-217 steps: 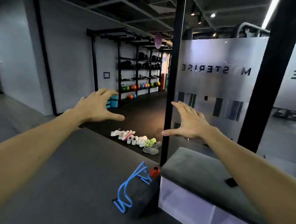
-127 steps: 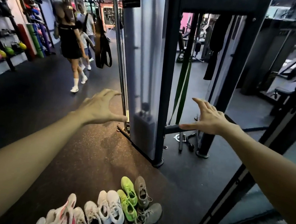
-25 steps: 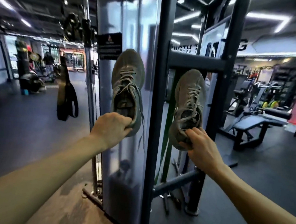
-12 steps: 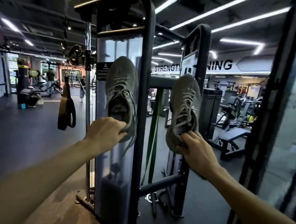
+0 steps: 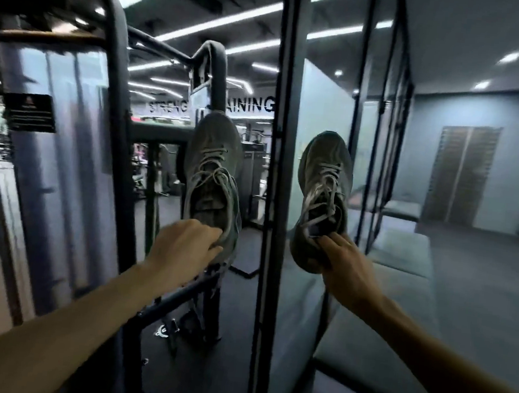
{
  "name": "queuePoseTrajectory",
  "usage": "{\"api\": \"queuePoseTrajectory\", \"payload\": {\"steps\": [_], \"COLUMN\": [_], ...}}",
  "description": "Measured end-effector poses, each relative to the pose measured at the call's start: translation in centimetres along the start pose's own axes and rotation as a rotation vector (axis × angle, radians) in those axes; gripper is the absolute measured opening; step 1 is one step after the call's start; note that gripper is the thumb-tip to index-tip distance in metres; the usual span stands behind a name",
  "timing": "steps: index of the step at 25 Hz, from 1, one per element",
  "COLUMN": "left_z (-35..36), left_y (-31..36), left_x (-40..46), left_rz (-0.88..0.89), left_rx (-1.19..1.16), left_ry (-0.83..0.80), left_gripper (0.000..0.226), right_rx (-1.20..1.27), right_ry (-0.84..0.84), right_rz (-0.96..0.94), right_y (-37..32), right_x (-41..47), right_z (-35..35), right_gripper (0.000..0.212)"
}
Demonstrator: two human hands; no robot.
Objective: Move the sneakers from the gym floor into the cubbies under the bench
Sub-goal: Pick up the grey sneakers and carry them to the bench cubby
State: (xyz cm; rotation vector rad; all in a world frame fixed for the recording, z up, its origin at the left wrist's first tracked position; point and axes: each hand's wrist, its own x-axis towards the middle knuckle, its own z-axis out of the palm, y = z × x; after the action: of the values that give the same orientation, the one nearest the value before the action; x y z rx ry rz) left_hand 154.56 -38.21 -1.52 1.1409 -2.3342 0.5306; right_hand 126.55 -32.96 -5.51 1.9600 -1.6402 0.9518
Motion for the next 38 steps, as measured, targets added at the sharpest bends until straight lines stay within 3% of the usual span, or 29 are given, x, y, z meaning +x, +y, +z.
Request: {"api": "queuePoseTrajectory", "payload": {"steps": [10, 19, 28, 38], "left_z": [-1.5, -4.0, -2.4, 4.5], "left_y": [32.7, 67.1, 89.7, 110.7], "left_x": [3.3, 5.9, 12.5, 27.8], "left_rz": [0.422, 0.632, 0.719, 0.742], "left_rx": [-0.309, -0.502, -0.532, -0.516], "left_ry": [0.004, 0.064, 0.063, 0.061], "left_gripper": [0.026, 0.019, 0.018, 0.019], "right_rx": [-0.377, -0.701, -0.713, -0.776], "right_ry": [0.040, 0.059, 0.070, 0.058], "right_rz": [0.442, 0.616, 0.704, 0.704], "right_y": [14.3, 28.4, 45.6, 69.7], "right_x": [-25.8, -44.9, -54.7, -54.5], "right_z": [-27.0, -49.8, -59.9, -67.4], "right_gripper": [0.016, 0.018, 0.017, 0.018]}}
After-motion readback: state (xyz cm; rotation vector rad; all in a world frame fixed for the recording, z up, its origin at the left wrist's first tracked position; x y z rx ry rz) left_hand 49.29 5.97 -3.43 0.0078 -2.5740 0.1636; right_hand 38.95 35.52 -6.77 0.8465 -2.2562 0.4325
